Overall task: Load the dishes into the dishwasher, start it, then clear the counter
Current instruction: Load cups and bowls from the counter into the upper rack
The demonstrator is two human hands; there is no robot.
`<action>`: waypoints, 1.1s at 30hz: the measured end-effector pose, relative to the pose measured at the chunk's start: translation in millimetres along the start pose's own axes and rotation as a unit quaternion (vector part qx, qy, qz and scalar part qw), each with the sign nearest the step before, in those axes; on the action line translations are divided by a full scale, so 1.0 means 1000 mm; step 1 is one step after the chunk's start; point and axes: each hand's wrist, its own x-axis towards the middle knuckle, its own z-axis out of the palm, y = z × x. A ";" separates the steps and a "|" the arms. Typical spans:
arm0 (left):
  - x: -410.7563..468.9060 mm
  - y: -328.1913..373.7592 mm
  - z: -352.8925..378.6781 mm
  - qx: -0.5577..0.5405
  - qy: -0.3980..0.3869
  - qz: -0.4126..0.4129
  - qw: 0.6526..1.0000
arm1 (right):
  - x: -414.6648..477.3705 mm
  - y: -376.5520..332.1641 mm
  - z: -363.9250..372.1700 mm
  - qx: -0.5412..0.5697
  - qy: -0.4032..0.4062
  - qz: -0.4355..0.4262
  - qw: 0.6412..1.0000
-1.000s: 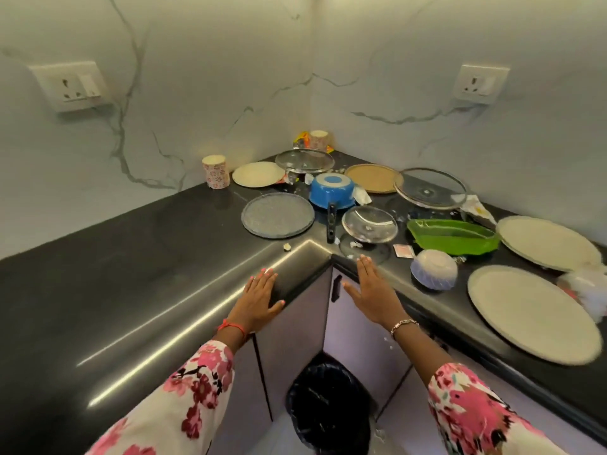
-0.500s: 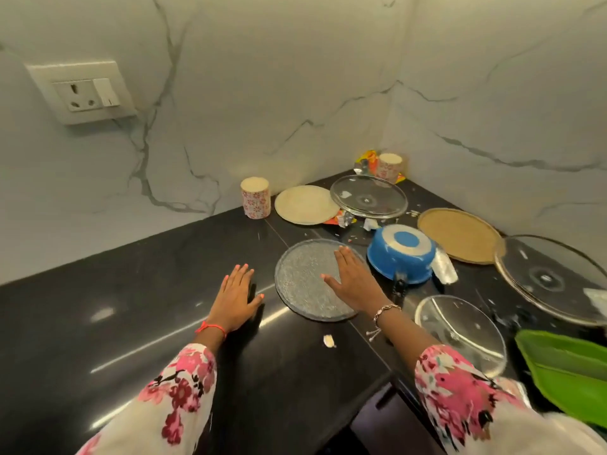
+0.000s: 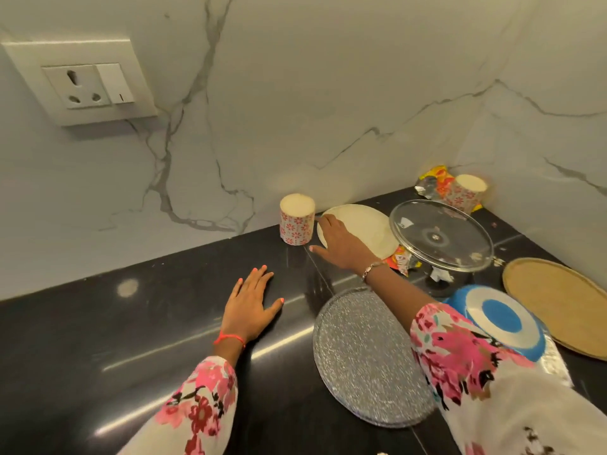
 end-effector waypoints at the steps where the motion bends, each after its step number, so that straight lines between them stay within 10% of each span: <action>1: 0.002 0.000 0.001 -0.005 0.003 -0.004 1.000 | 0.014 -0.001 -0.003 0.002 -0.006 -0.004 1.000; 17: 0.003 -0.002 0.003 0.020 -0.005 -0.014 1.000 | 0.115 -0.029 0.005 -0.050 -0.064 0.010 0.997; 33: 0.004 -0.005 0.001 0.026 -0.033 -0.001 0.999 | -0.023 -0.054 -0.026 -0.039 -0.005 0.047 0.998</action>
